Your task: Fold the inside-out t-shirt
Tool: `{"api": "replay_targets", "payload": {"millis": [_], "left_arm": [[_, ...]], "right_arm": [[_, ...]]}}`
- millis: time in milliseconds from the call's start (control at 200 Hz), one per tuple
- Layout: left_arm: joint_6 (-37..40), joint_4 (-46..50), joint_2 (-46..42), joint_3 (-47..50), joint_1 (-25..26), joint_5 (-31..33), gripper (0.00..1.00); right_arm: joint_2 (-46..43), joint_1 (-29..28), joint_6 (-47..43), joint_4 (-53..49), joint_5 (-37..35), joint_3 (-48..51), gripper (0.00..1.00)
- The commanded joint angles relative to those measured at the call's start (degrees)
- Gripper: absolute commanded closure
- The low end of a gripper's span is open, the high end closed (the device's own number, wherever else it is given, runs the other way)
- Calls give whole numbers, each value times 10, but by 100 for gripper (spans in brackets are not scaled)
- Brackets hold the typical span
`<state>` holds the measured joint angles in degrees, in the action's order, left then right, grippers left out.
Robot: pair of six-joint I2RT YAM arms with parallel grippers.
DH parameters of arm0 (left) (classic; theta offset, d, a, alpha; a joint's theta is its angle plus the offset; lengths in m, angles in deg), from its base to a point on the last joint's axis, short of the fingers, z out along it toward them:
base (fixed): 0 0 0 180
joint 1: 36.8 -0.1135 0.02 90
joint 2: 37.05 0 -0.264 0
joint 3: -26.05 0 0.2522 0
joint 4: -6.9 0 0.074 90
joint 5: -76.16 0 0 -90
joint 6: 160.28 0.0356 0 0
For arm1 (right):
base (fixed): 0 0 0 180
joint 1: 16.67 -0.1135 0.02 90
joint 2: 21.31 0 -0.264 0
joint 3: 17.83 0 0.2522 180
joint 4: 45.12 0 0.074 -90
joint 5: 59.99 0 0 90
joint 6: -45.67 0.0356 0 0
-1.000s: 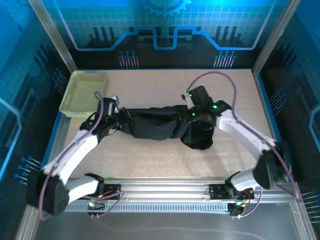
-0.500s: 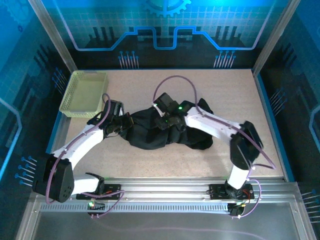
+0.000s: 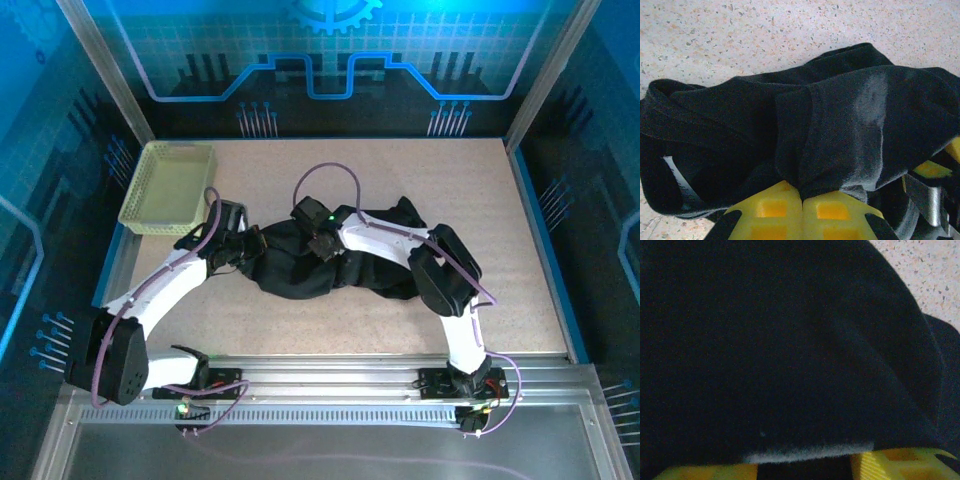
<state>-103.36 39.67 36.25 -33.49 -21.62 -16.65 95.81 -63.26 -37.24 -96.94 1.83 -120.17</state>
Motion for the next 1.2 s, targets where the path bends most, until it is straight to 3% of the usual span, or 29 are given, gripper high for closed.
{"api": "replay_targets", "payload": {"millis": [0,180,565,660,830,915,970,1075,1196], "left_arm": [[-7,-1,-7,1,3,3,100],[-5,11,-11,-5,2,16,100],[-5,33,24,-33,-28,27,100],[1,44,50,-53,-34,28,100],[14,97,88,-100,-32,41,70],[11,148,64,-121,5,109,44],[2,171,27,-125,42,155,33],[-37,184,-40,-118,105,153,29],[-94,174,-28,-121,155,84,31]], "right_arm": [[17,-2,-7,1,-26,-13,64],[-42,4,5,24,12,27,100],[-301,33,45,72,198,156,100],[-359,54,70,88,273,180,100],[-440,109,129,158,391,239,100],[-448,111,144,171,404,250,100],[-449,109,155,183,406,261,100],[-464,103,173,215,403,286,100],[-476,79,161,225,374,294,100]]}}
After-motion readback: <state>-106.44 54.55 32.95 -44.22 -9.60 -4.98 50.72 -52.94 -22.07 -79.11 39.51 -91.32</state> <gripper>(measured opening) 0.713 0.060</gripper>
